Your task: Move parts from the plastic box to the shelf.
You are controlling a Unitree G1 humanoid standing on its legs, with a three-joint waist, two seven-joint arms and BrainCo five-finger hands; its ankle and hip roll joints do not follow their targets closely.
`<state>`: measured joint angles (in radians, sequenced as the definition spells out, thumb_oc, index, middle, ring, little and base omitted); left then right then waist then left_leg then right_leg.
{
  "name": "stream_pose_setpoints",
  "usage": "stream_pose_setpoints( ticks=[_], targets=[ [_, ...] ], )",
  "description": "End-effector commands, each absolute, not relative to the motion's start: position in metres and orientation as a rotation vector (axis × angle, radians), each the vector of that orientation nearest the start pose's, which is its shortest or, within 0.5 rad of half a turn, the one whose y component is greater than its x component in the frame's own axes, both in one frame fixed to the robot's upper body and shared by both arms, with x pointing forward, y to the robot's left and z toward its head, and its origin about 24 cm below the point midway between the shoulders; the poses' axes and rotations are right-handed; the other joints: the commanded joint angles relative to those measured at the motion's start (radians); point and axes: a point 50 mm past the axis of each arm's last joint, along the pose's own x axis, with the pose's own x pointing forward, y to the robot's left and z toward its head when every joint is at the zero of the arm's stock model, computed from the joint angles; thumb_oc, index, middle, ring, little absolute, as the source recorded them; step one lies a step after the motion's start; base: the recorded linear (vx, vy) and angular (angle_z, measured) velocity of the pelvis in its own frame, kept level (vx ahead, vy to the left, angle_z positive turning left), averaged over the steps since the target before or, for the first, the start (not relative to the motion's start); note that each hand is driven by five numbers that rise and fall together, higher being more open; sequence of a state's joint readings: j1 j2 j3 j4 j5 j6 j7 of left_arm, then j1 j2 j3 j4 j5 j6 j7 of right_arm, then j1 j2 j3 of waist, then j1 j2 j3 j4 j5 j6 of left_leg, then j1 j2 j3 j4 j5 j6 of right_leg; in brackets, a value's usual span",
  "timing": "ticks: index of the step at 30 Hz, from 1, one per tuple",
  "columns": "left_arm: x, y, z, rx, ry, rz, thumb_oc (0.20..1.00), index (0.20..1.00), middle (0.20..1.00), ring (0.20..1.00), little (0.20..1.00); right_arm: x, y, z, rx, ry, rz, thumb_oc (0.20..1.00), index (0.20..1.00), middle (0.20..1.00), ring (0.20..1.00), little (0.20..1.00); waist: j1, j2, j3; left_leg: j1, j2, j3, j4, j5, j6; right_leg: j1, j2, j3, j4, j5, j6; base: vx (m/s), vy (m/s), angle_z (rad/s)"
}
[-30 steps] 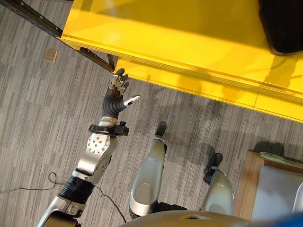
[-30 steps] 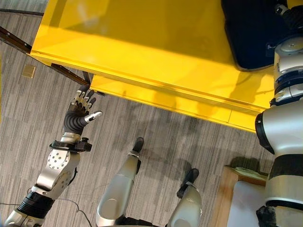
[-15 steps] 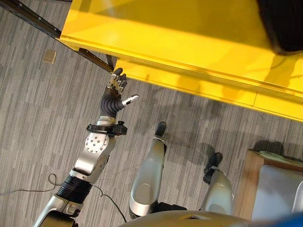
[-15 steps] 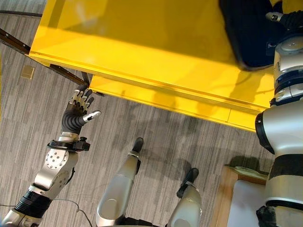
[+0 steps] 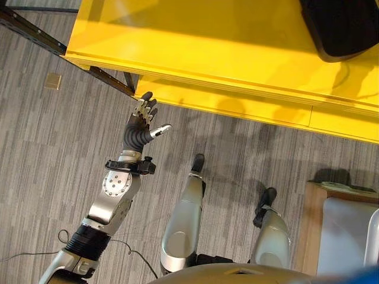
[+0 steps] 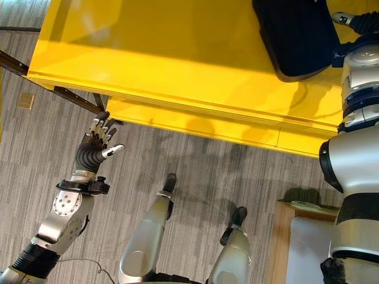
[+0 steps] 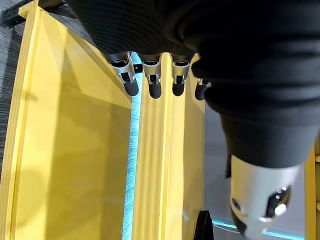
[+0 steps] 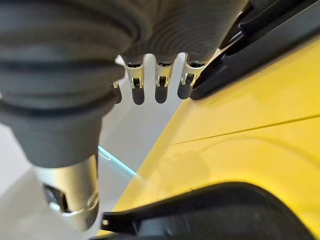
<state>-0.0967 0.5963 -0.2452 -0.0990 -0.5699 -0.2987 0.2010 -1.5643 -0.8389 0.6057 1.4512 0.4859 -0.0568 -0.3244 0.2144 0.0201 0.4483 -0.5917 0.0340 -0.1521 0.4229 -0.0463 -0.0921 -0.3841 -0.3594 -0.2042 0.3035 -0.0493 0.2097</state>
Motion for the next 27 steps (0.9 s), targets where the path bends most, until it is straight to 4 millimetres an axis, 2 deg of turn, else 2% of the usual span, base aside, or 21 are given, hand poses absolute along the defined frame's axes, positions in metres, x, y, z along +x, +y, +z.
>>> stream_pose_setpoints(
  ticks=[1,4,9,11,16,19,25,27],
  targets=[
    [0.255,0.195,0.14,-0.062,-0.465,-0.117,1.0,1.0,1.0,1.0,1.0,0.364,-0.338,0.358,-0.373,-0.37,-0.773,1.0,1.0,1.0,1.0,1.0,0.0,-0.001,-0.012,-0.072,0.058,0.021,0.031,-0.016,-0.031,0.144,0.041,0.015,0.051,-0.158,-0.073,0.06,-0.021,-0.16],
    [0.254,0.194,0.137,-0.063,-0.454,-0.121,1.0,1.0,1.0,1.0,1.0,0.374,-0.329,0.341,-0.345,-0.35,-0.721,1.0,1.0,1.0,1.0,1.0,-0.004,0.007,-0.007,-0.075,0.059,0.025,0.036,-0.016,-0.029,0.144,0.041,0.016,0.052,-0.159,-0.073,0.0,-0.018,-0.09],
    [0.254,0.197,0.138,-0.059,-0.457,-0.108,1.0,1.0,1.0,1.0,1.0,0.385,-0.315,0.324,-0.38,-0.318,-0.659,1.0,1.0,1.0,1.0,1.0,-0.009,0.011,0.0,-0.078,0.059,0.029,0.04,-0.016,-0.029,0.138,0.042,0.021,0.055,-0.158,-0.074,-0.02,0.0,-0.06],
    [0.254,0.197,0.138,-0.058,-0.456,-0.11,1.0,1.0,1.0,1.0,1.0,0.387,-0.311,0.322,-0.381,-0.318,-0.646,1.0,1.0,1.0,1.0,1.0,-0.008,0.012,0.001,-0.08,0.059,0.028,0.041,-0.016,-0.028,0.138,0.041,0.02,0.056,-0.158,-0.074,0.0,0.0,0.0],
    [0.255,0.196,0.138,-0.056,-0.46,-0.109,1.0,1.0,1.0,1.0,1.0,0.398,-0.287,0.315,-0.4,-0.331,-0.548,1.0,1.0,1.0,1.0,1.0,-0.007,0.011,0.012,-0.088,0.058,0.028,0.049,-0.017,-0.025,0.134,0.04,0.019,0.063,-0.158,-0.074,0.0,0.0,0.0],
    [0.255,0.196,0.139,-0.059,-0.465,-0.111,1.0,1.0,1.0,1.0,1.0,0.4,-0.282,0.312,-0.388,-0.337,-0.517,1.0,1.0,1.0,1.0,1.0,-0.004,0.01,0.017,-0.093,0.055,0.026,0.052,-0.017,-0.024,0.132,0.042,0.019,0.064,-0.158,-0.075,0.0,0.0,0.0],
    [0.259,0.193,0.141,-0.067,-0.478,-0.109,1.0,1.0,1.0,1.0,1.0,0.406,-0.277,0.285,-0.246,-0.288,-0.476,1.0,1.0,1.0,1.0,1.0,0.008,0.022,0.032,-0.1,0.048,0.024,0.055,-0.015,-0.02,0.131,0.039,0.011,0.076,-0.163,-0.075,0.0,0.0,0.0],
    [0.26,0.194,0.14,-0.068,-0.477,-0.097,1.0,1.0,1.0,1.0,1.0,0.409,-0.266,0.274,-0.177,-0.289,-0.43,1.0,1.0,1.0,1.0,1.0,0.006,0.02,0.037,-0.1,0.049,0.025,0.059,-0.018,-0.018,0.13,0.039,0.012,0.077,-0.163,-0.075,0.0,0.0,0.0]
  ],
)
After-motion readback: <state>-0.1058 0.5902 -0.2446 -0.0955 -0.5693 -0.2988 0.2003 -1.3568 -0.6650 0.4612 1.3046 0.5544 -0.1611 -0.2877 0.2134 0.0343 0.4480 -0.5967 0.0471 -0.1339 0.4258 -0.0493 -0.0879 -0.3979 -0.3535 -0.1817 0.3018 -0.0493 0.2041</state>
